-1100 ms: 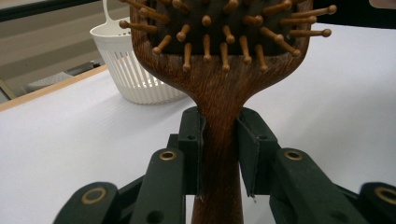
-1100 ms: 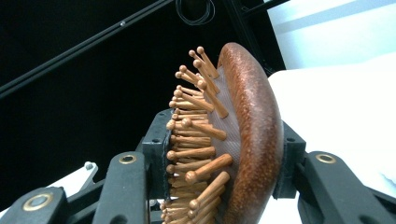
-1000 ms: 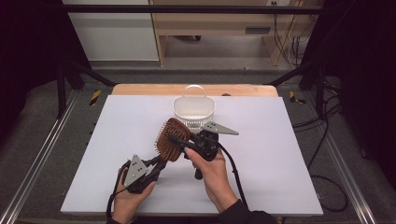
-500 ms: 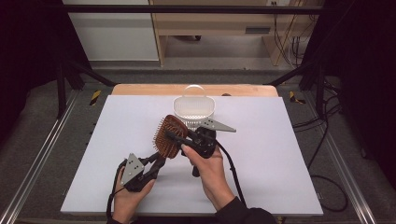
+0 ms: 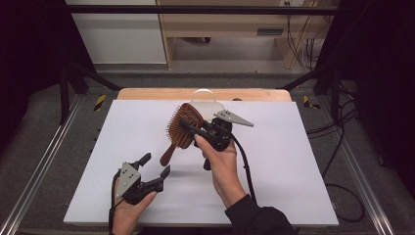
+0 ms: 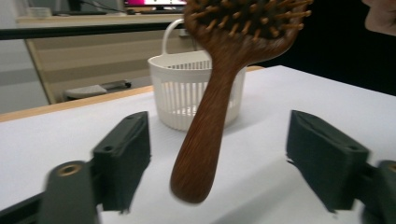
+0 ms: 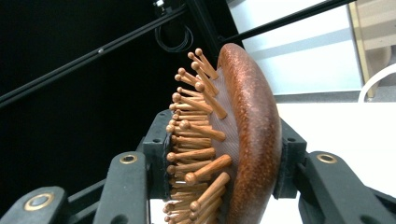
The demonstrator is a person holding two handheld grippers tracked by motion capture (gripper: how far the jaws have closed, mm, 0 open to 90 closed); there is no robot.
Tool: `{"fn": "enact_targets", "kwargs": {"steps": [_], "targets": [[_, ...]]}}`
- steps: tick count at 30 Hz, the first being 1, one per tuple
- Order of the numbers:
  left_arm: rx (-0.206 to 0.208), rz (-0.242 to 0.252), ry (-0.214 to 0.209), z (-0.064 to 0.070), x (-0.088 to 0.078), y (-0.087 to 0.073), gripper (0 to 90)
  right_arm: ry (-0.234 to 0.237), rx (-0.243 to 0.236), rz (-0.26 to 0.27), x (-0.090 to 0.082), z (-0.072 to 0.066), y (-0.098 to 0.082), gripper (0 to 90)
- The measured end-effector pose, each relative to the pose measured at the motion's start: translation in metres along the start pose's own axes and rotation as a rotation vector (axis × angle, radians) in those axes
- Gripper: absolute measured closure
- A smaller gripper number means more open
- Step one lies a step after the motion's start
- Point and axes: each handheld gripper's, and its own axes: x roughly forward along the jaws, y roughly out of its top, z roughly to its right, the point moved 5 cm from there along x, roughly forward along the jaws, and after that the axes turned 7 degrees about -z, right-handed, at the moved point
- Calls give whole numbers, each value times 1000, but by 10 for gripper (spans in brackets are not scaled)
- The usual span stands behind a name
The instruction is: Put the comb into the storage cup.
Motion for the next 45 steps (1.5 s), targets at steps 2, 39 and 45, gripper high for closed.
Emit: {"fn": "enact_targets", "kwargs": {"steps": [2, 39, 45], "targets": [[-10, -4, 14, -5, -3, -3, 118, -15, 1, 9, 0, 2, 4, 522], [-124, 8, 158, -65, -35, -28, 39, -114, 3, 124, 34, 25, 69, 518], [-122, 10, 158, -65, -35, -28, 39, -125, -1, 136, 40, 26, 75, 518]]}}
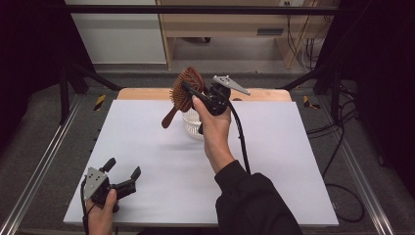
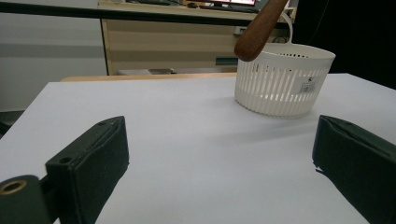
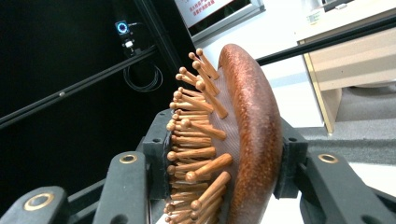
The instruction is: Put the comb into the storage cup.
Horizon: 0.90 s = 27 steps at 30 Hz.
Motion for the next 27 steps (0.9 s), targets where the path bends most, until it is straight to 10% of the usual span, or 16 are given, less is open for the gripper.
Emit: {"fn": "enact_targets", "kwargs": {"steps": [27], "targets": [[19, -7, -3, 1, 1, -1, 39, -38, 29, 69, -12, 19, 23, 515]]}}
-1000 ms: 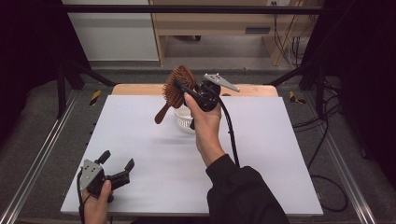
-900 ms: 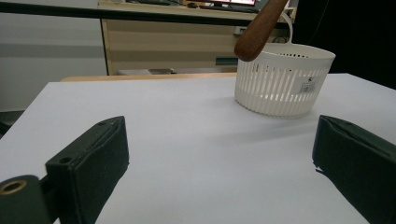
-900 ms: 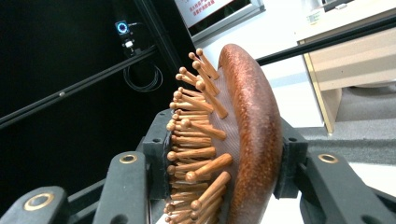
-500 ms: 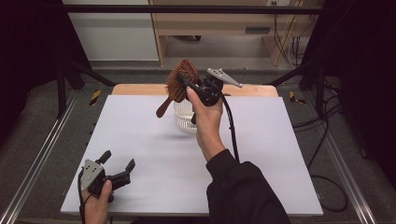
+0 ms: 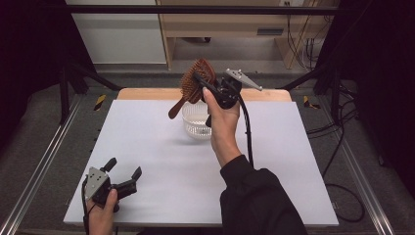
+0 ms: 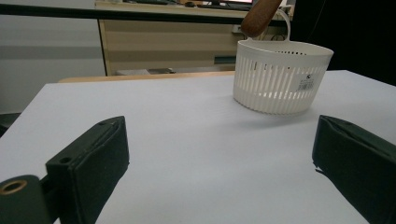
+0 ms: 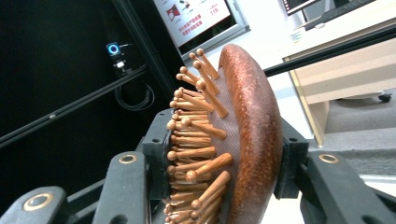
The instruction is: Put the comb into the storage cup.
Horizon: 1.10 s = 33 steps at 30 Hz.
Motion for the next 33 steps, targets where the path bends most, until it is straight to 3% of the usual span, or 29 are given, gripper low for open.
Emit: {"fn": "enact_targets", "kwargs": {"steps": [20, 33], "targets": [[8, 4, 0, -1, 0, 0, 39, -10, 29, 49, -15, 14, 11, 515], [63, 34, -3, -1, -1, 1, 37, -21, 35, 62, -22, 24, 15, 515]]}}
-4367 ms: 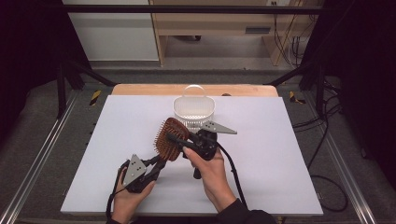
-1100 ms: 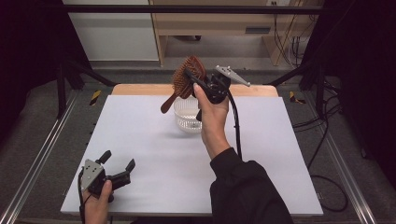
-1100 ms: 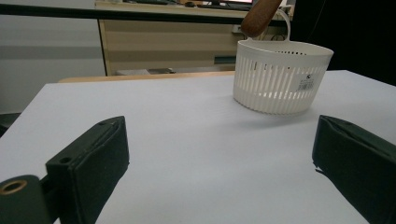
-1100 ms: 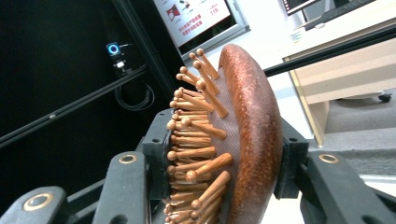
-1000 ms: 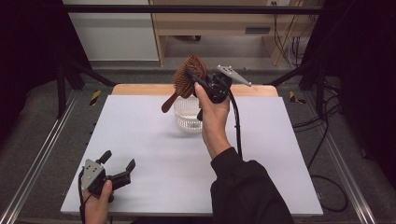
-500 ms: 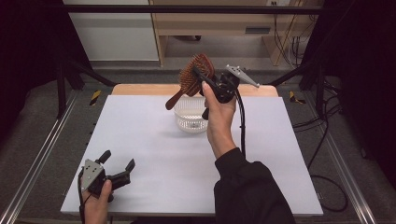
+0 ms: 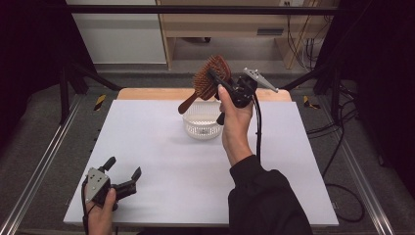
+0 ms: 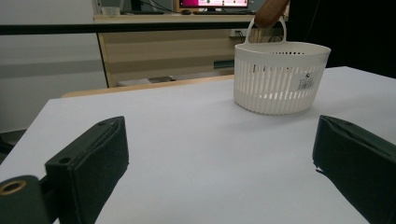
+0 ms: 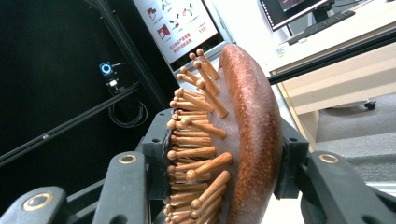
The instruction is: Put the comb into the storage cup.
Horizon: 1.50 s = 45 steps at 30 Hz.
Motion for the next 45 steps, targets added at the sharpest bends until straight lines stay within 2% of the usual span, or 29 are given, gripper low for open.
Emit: {"fn": "enact_targets", "kwargs": {"steps": [20, 35, 45], "targets": [[-11, -10, -1, -1, 2, -2, 18, -40, -11, 21, -9, 14, 8, 514], [-10, -13, 1, -2, 3, -2, 19, -71, 16, 28, -12, 32, 7, 513], [-11, -13, 0, -2, 3, -2, 20, -90, 20, 22, -12, 38, 5, 513]]}}
